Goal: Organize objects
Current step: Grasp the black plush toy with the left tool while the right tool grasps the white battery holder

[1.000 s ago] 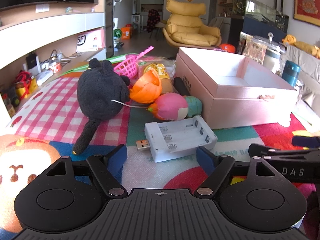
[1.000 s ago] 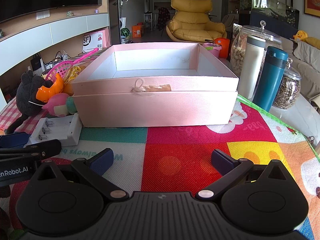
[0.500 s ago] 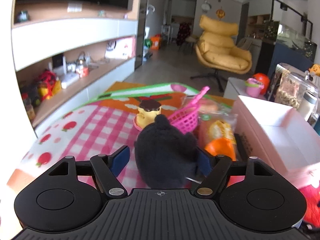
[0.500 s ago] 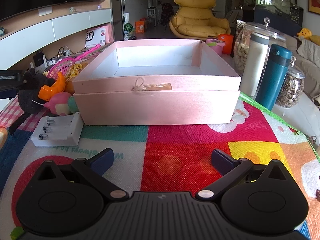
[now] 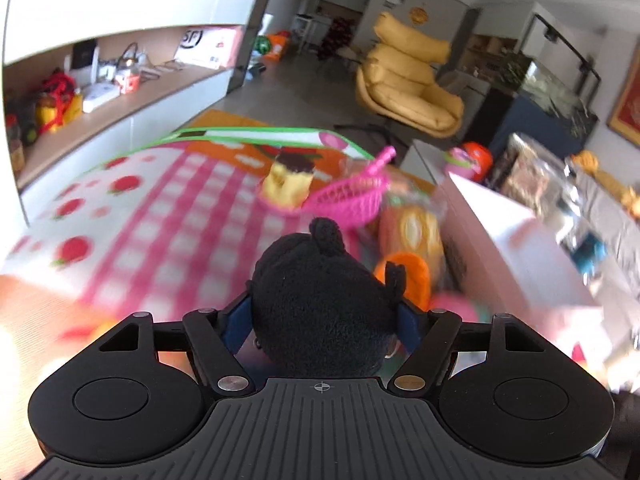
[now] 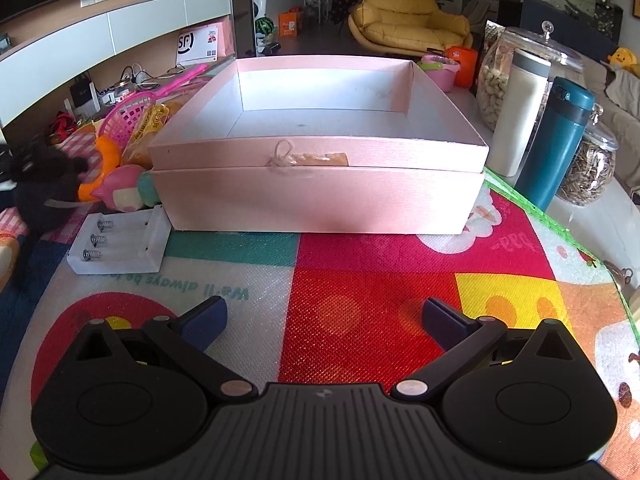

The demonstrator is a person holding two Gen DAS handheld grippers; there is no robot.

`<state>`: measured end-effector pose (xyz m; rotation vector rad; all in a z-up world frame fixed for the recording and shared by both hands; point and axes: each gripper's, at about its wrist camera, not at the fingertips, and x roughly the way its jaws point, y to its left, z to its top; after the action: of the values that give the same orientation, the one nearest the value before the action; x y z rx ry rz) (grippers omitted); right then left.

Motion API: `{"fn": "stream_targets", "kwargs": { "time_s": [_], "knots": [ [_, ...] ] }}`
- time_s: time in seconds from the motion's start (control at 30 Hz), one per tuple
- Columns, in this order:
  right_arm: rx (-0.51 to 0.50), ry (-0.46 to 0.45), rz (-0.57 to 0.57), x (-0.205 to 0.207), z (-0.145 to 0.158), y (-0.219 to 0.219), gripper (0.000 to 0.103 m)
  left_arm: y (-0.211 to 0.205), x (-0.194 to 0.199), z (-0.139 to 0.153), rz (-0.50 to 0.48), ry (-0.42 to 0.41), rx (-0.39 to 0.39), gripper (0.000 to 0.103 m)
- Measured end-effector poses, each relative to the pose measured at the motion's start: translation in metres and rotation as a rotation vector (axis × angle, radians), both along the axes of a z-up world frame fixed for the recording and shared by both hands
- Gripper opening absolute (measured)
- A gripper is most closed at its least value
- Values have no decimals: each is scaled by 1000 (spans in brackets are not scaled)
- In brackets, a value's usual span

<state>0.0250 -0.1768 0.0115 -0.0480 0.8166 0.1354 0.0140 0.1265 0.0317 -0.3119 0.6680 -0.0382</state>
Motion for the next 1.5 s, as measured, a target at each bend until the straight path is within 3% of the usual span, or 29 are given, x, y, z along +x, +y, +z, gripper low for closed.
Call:
{"fn": "stream_targets", "kwargs": {
  "time_s": [0.07, 0.2, 0.4, 0.7, 0.77, 0.83, 1.0, 1.13, 1.27, 1.4, 1.5],
  "knots": [
    [-4, 2, 6, 0, 0, 1, 103, 10, -25, -2, 11, -9, 26, 76],
    [11, 2, 43, 3, 3, 7, 103, 39, -54, -6, 61, -23, -24, 77],
    [122, -24, 251, -9, 10, 62, 103, 44, -57, -6, 73, -27, -32, 78],
    [119, 1, 223, 16, 10, 108, 102, 37, -63, -14, 52, -25, -14, 79],
    [52, -13, 222, 12, 9, 115, 93, 35, -63, -15, 57, -25, -12, 79],
    [24, -21, 246, 4, 12, 114, 78, 32, -64, -15, 65, -26, -4, 79],
    [24, -79, 282, -30, 31, 87, 77, 27, -68, -13, 83, -24, 18, 78],
    [43, -126, 269, -59, 52, 52, 77, 9, -77, -7, 48, -38, 113, 75],
    [51, -193, 214, -84, 63, 14, 77, -10, -87, 15, -75, -72, 47, 73],
    [50, -258, 167, -94, 68, -12, 77, -51, -65, 74, -199, -191, 42, 73],
    [79, -288, 142, -92, 70, -23, 77, -91, -25, 118, -256, -275, 28, 75]
  ]
}}
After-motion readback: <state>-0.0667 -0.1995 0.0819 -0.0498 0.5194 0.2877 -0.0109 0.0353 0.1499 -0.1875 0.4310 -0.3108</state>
